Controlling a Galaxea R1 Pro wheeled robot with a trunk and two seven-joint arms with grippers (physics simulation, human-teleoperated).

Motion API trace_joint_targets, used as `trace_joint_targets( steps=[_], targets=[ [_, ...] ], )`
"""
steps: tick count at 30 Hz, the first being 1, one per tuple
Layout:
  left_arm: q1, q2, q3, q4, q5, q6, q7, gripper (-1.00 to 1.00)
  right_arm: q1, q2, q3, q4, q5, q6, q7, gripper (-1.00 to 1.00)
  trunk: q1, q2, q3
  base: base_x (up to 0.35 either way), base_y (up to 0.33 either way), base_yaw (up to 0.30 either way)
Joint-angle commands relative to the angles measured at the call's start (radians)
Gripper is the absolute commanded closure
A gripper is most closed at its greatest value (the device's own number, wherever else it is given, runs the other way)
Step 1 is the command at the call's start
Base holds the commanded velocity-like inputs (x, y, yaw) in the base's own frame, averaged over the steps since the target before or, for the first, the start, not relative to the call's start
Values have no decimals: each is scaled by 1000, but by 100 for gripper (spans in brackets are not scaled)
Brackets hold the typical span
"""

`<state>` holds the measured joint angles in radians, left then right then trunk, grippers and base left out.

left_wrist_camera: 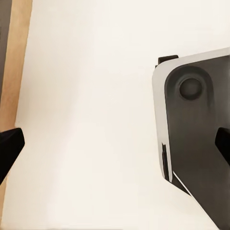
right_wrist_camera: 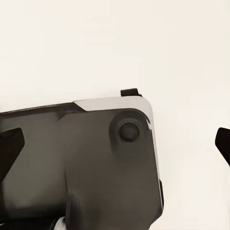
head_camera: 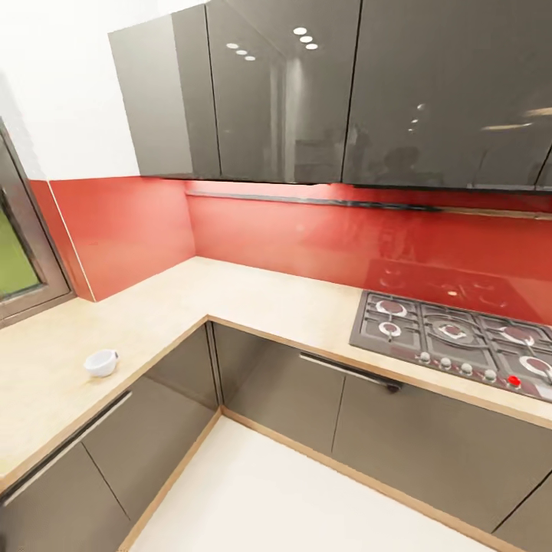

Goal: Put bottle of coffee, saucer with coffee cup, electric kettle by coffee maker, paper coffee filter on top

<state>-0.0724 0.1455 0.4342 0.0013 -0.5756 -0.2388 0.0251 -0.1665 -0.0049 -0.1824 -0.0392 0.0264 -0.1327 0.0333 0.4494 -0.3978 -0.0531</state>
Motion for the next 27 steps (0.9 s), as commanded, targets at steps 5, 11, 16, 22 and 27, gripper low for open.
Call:
trace_joint_targets(
  steps=[5, 11, 16, 22, 27],
  targets=[
    [-1, 0, 8, 2, -10, -5, 3, -100, -1, 0, -8, 1, 3, -4, 3, -100, 1, -2, -4, 0, 0, 277],
    [-1, -1, 8, 2, -10, -6, 3, -100, -1, 0, -8, 1, 3, -4, 2, -100, 1, -2, -6, 0, 0, 277],
    [-1, -2, 8, 2, -10, -7, 3, -100, -1, 2, -8, 1, 3, -4, 1, -100, 1, -2, -8, 0, 0, 278],
    [-1, -2, 8, 1, -11, -10, 1, -100, -1, 3, -8, 2, 3, -4, 2, -100, 1, -2, -5, 0, 0, 265],
    [-2, -2, 6, 1, -14, -10, 0, -100, -1, 3, -7, 2, 4, -4, 1, -100, 1, -2, 1, 0, 0, 226]
  ],
)
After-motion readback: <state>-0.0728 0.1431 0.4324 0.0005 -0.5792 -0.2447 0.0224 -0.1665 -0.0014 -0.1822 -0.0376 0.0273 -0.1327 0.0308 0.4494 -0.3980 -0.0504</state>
